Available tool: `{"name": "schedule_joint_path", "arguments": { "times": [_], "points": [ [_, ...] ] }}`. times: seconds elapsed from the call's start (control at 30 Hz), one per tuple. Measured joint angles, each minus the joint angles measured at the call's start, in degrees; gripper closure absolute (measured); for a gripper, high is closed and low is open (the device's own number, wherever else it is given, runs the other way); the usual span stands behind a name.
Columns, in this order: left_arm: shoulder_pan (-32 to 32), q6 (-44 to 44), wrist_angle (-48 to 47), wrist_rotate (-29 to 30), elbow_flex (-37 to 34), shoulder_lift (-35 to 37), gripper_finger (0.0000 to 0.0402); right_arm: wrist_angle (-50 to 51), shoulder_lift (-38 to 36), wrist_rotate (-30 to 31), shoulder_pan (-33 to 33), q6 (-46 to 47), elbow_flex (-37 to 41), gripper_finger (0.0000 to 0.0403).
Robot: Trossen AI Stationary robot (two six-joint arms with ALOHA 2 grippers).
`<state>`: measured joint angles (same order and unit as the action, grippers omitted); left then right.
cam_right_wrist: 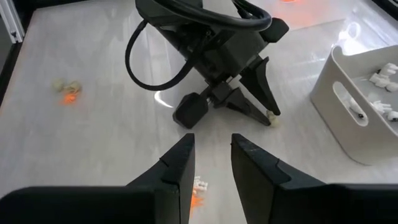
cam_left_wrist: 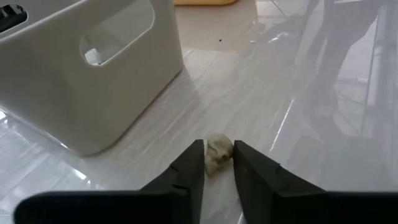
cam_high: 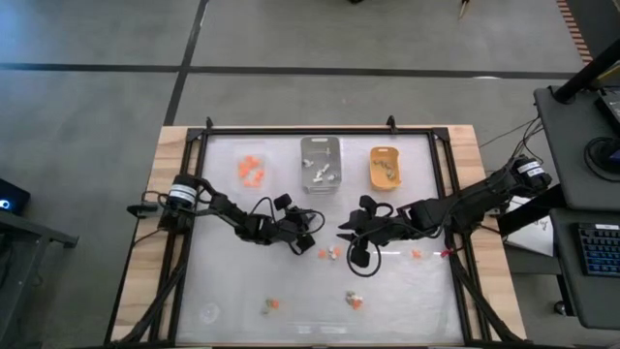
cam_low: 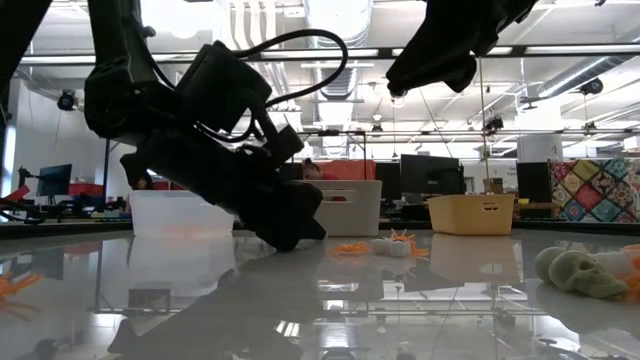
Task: Sort Halloween decoration
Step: Put the cream white skull toy into the yellow bin
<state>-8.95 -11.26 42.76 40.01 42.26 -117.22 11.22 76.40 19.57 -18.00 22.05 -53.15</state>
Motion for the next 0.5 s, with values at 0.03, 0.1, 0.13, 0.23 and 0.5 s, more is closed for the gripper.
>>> {"name": "schedule_joint_path", "arguments": {
  "times": [0.03, 0.1, 0.13, 0.23, 0.5],
  "points": [
    [-0.1, 0.1, -0.1, 0.0, 0.0, 0.1, 0.0345, 0.0, 0.0, 0.0, 0.0, -0.2, 0.0, 0.0309],
    [-0.2, 0.4, -0.3, 0.1, -0.1, 0.6, 0.0358, 0.1, -0.1, -0.1, 0.0, -0.8, 0.0, 0.0307],
    [-0.3, 0.4, -0.5, -0.2, -0.1, 1.1, 0.0363, 0.2, -0.1, -0.3, 0.0, -1.6, 0.0, 0.0306],
    [-0.4, 0.5, -0.3, -4.6, -0.2, 4.1, 0.0382, 0.6, -0.6, -0.3, 0.0, -3.8, 0.0, 0.0305],
    [-0.4, 2.4, 0.0, -15.8, -2.7, 16.3, 0.04, -5.4, -0.2, -0.1, -0.5, -12.9, 1.6, 0.0316]
  ]
}}
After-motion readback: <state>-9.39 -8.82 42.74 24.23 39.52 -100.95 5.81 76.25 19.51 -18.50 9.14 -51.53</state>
